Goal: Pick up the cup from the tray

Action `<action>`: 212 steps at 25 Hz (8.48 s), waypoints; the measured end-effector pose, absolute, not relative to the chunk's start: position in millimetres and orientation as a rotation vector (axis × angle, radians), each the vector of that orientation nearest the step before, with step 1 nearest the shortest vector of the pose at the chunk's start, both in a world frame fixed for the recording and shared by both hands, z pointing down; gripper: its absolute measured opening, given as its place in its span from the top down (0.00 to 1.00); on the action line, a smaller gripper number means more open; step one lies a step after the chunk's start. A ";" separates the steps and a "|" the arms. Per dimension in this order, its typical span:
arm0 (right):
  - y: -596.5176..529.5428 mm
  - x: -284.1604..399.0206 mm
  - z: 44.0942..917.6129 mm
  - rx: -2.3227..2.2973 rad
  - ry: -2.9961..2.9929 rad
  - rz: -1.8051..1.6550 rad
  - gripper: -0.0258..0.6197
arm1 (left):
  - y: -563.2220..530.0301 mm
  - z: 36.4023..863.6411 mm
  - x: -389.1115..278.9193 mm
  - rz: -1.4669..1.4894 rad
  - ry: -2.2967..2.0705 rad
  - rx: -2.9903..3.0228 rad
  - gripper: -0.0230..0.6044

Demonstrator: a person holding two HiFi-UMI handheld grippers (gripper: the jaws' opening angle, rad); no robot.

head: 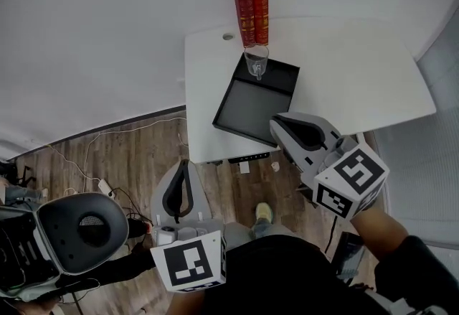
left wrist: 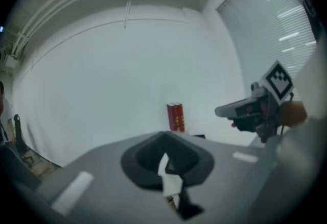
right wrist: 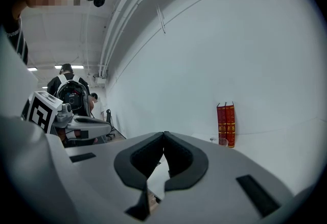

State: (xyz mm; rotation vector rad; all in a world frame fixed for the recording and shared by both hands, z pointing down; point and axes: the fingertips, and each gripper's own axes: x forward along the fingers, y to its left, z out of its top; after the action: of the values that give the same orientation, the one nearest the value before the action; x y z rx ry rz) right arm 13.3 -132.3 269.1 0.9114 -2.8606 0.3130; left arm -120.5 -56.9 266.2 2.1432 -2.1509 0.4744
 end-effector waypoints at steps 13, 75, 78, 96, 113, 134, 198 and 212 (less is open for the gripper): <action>-126.7 18.4 264.4 0.922 -2.873 0.266 0.94 | -53.2 262.2 -115.7 0.443 -2.165 2.172 0.96; -194.3 3.5 266.6 0.954 -2.842 0.260 0.94 | -126.2 260.9 -124.0 0.402 -2.099 2.243 0.96; -198.9 1.6 267.9 0.959 -2.846 0.240 0.94 | -130.5 263.1 -125.4 0.391 -2.103 2.257 0.96; -295.1 -8.8 262.2 1.146 -2.691 0.241 0.94 | -251.7 271.0 -146.9 0.344 -1.881 2.382 0.96; -345.9 -32.1 260.2 1.273 -2.555 0.206 0.94 | -322.2 276.5 -165.5 0.265 -1.684 2.500 0.96; -396.0 -40.2 329.9 1.279 -2.411 0.381 0.94 | -380.9 342.3 -136.6 0.346 -1.325 2.672 0.71; -388.9 107.6 427.8 1.520 -2.304 0.815 0.94 | -427.6 457.5 27.3 0.508 -0.243 2.972 0.32; -386.7 62.2 378.2 1.445 -2.472 0.656 0.94 | -407.2 365.9 -36.9 0.315 -0.718 2.913 0.32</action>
State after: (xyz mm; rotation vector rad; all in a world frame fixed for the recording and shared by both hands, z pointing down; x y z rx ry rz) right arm 62.2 -386.7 378.2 1.4448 -2.4717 0.6557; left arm -36.9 -407.2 365.9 2.9130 -0.7178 0.3147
